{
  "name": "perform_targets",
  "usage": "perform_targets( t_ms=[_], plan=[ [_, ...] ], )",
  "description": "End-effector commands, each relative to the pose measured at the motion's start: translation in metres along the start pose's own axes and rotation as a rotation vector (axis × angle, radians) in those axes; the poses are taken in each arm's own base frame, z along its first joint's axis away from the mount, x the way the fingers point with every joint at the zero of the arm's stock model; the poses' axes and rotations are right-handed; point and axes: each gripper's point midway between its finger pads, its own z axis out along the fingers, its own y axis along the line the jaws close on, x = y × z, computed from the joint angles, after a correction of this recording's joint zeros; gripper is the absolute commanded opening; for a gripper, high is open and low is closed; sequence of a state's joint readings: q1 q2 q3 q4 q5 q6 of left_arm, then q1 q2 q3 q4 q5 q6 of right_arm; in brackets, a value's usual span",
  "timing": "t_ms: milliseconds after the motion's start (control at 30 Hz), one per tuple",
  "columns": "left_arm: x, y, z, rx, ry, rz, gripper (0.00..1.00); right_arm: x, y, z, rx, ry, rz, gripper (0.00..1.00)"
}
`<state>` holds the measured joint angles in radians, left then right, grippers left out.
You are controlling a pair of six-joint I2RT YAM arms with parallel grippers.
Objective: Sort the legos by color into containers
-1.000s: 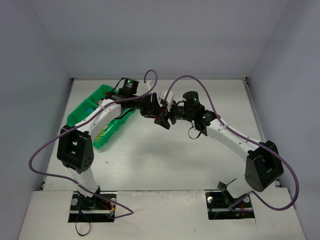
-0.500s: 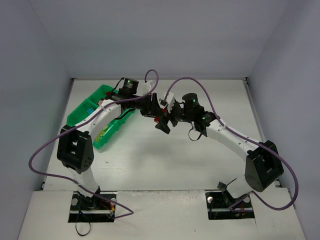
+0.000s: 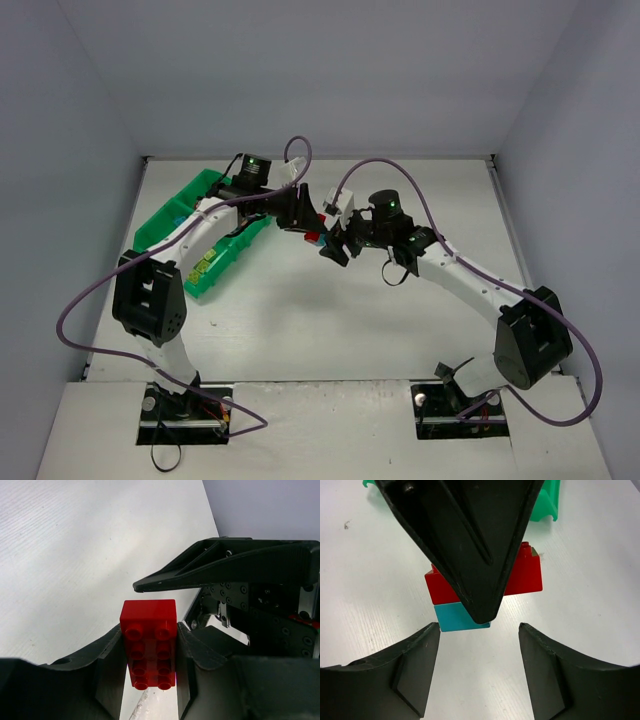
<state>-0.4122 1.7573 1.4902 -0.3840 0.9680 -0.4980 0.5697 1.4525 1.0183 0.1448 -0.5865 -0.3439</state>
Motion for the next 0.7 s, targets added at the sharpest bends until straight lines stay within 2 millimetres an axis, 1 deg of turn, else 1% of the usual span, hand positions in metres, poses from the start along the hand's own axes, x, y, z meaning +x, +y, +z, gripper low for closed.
perform_targets(
  t_ms=[0,100,200,467,500,633,667],
  plan=[
    [-0.016,-0.027,-0.010,0.078,-0.051,0.101,0.16,-0.032,-0.006,-0.011,0.027,-0.088,-0.059,0.60],
    [-0.015,-0.028,-0.009,0.092,-0.047,0.088,0.16,-0.037,-0.008,-0.010,0.030,-0.097,-0.068,0.61],
    [-0.014,-0.030,-0.010,0.101,-0.050,0.085,0.16,-0.046,-0.010,-0.011,0.030,-0.116,-0.079,0.63],
    [-0.016,-0.032,-0.007,0.124,-0.053,0.054,0.16,-0.071,-0.010,-0.018,0.030,-0.175,-0.115,0.63],
    [-0.016,-0.032,-0.006,0.126,-0.053,0.046,0.16,-0.075,-0.010,-0.020,0.031,-0.184,-0.121,0.63],
    [-0.018,-0.033,-0.005,0.143,-0.058,0.030,0.16,-0.079,-0.008,-0.023,0.030,-0.198,-0.129,0.60],
    [-0.017,-0.035,-0.005,0.150,-0.057,0.026,0.16,-0.079,-0.007,-0.024,0.025,-0.200,-0.131,0.58]
  ],
)
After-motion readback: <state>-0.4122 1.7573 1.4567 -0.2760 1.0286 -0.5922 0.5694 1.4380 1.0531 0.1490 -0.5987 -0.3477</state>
